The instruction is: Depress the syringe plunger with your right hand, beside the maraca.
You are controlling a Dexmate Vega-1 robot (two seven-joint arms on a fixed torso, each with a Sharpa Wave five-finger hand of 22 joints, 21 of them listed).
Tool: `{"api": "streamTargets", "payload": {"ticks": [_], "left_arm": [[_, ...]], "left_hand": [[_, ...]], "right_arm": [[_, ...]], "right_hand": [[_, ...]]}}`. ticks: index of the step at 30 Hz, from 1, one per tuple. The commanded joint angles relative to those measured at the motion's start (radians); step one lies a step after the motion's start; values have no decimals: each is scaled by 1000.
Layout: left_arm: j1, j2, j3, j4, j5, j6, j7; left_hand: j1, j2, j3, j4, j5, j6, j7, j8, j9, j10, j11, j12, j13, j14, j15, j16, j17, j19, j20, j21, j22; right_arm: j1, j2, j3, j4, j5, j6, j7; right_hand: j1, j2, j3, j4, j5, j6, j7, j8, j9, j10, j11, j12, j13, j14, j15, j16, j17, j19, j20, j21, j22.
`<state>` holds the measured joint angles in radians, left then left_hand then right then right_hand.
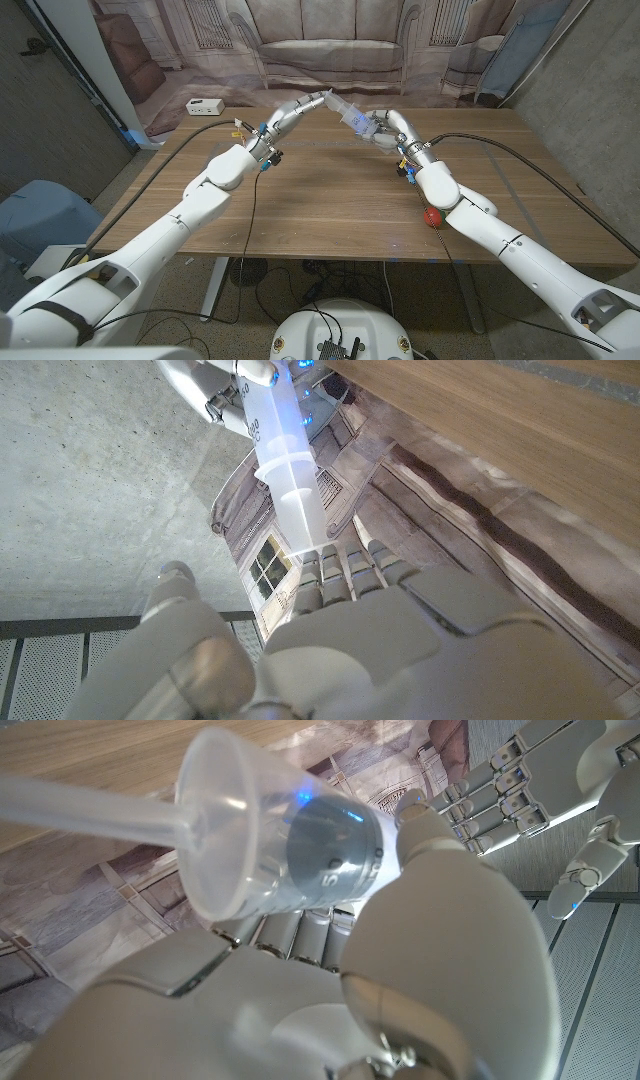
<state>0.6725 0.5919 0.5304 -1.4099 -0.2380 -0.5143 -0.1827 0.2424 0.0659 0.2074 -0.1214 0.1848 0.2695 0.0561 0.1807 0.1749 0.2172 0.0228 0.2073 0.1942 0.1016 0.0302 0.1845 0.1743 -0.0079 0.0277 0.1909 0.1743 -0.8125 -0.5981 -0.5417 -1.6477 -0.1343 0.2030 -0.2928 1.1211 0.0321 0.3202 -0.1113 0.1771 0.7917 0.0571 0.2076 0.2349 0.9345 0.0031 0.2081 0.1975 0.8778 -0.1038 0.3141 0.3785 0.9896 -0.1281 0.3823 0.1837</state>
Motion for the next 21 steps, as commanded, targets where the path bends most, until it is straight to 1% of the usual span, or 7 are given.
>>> {"api": "streamTargets", "payload": {"ticks": [1, 5, 7, 17, 21], "left_arm": [[-1, -3, 5, 5, -2, -2, -6], [-1, -5, 7, 7, -2, -1, -8], [-1, -4, 8, 6, 0, -1, -7], [-4, -9, 13, 2, 2, -1, -10], [-4, -11, 16, 0, 2, 0, -13]], "left_hand": [[9, 2, 7, -1, -1, 9, 3, 7, 4, 6, -9, 3, 0, 1, 5, 0, 3, -2, 7, 4, 4], [9, 2, 7, -1, -1, 8, 1, 7, 4, 4, -5, 3, 0, 0, 5, 0, 3, -4, 8, 3, 4], [9, 2, 7, -1, -1, 8, 2, 7, 4, 6, -4, 3, 0, 0, 5, 0, 3, -4, 9, 3, 4], [9, 2, 7, -1, -1, 7, 2, 6, 4, 5, -4, 3, 0, -1, 5, 0, 3, -7, 13, 2, 4], [9, 2, 7, -1, -1, 7, 2, 6, 4, 6, -4, 3, 0, -1, 6, 0, 3, -7, 14, 3, 4]], "right_arm": [[3, 7, -5, 11, 0, 3, -3], [1, 6, -5, 9, 0, 2, -4], [0, 5, -4, 8, 0, 1, -5], [1, 5, -4, 12, 4, 6, -2], [2, 6, -5, 14, 3, 12, -2]], "right_hand": [[-26, 154, 118, 113, 7, 112, -99, 8, 3, 17, -9, 3, 6, 23, -49, -3, 2, -2, -2, 4, 6], [-27, 153, 117, 114, 7, 112, -100, 8, 3, 17, -3, 2, 6, 22, -45, -4, 3, -4, -2, 4, 6], [-27, 152, 117, 112, 7, 112, -101, 8, 3, 16, -11, 2, 6, 22, -47, -4, 4, -4, -2, 5, 6], [-27, 154, 117, 113, 7, 114, -99, 9, 4, 19, -6, 3, 6, 26, -49, -4, 5, -5, -1, 8, 6], [-27, 154, 118, 113, 7, 116, -101, 10, 4, 18, -11, 3, 6, 25, -49, -5, 7, -5, -1, 9, 6]]}}
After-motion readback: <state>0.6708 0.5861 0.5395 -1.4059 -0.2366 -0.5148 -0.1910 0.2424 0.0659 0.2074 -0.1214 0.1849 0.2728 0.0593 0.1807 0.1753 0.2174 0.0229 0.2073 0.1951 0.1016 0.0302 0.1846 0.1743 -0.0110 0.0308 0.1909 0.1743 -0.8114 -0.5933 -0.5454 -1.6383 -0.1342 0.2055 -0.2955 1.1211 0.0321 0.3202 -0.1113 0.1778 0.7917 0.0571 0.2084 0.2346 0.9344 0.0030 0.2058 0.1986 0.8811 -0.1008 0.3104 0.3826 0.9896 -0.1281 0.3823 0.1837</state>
